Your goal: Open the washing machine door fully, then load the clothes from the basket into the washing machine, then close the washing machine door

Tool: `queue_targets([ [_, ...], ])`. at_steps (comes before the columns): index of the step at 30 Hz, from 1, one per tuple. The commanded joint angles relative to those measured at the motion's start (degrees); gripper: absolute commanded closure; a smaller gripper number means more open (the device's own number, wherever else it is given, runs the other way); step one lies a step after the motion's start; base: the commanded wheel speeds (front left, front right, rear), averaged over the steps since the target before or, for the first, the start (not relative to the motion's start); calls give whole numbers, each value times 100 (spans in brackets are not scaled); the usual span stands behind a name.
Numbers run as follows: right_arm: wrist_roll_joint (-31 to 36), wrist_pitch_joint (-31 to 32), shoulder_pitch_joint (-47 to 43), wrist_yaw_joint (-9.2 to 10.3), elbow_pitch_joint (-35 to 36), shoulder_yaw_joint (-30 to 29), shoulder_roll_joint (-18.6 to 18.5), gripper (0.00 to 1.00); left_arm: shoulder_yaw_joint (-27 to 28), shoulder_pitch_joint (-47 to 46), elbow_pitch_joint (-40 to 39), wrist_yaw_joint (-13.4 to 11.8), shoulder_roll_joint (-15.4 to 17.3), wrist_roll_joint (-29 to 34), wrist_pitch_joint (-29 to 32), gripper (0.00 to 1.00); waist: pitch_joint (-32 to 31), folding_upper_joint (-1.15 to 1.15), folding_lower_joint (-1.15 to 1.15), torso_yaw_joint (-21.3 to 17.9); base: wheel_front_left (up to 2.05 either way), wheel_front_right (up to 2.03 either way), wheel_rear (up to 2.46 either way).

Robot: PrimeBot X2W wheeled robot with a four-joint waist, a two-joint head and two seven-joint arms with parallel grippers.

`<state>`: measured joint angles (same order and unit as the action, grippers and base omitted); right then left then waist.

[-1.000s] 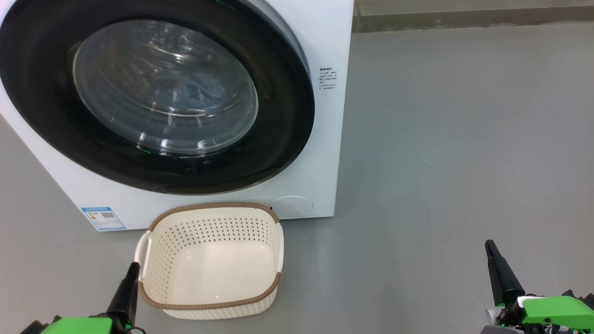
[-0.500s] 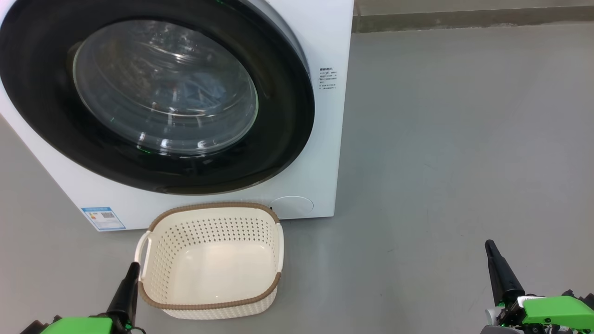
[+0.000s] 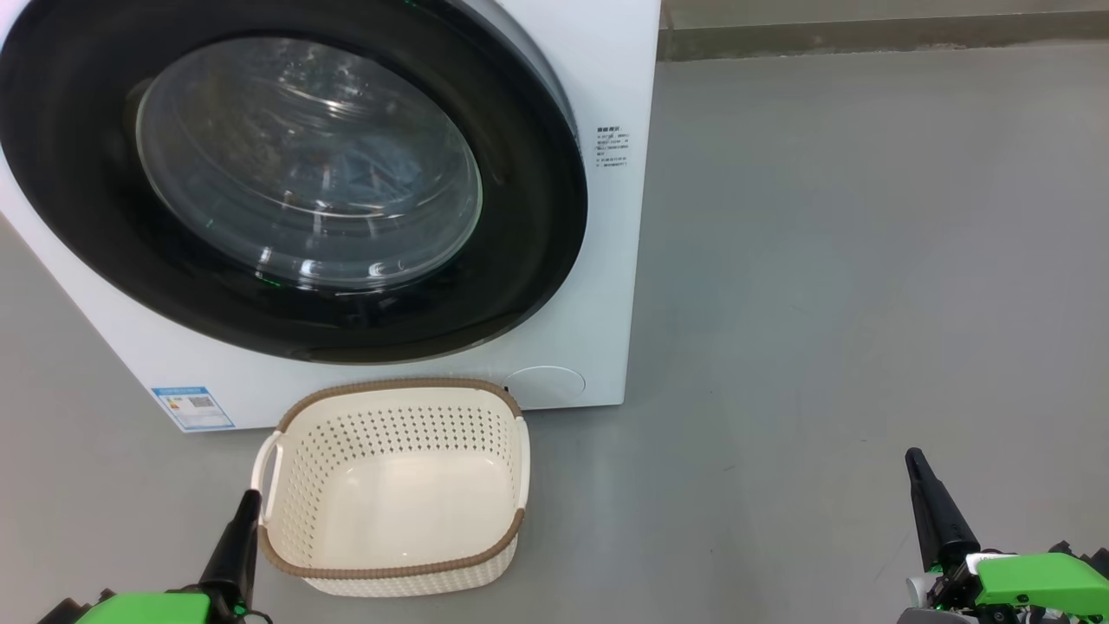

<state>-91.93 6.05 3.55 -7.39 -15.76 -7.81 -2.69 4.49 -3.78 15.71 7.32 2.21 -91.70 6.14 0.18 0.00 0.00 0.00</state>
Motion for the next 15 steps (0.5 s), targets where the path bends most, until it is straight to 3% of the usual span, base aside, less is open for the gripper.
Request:
queue_targets([
  [1,-19,48,264,-10,174,123,-20,100,204,-241,-167,17,70,-46,36,100,0,0,0,0,0,0,0],
  [15,-19,48,264,-10,174,123,-20,100,205,-241,-167,17,69,-45,37,100,0,0,0,0,0,0,0],
])
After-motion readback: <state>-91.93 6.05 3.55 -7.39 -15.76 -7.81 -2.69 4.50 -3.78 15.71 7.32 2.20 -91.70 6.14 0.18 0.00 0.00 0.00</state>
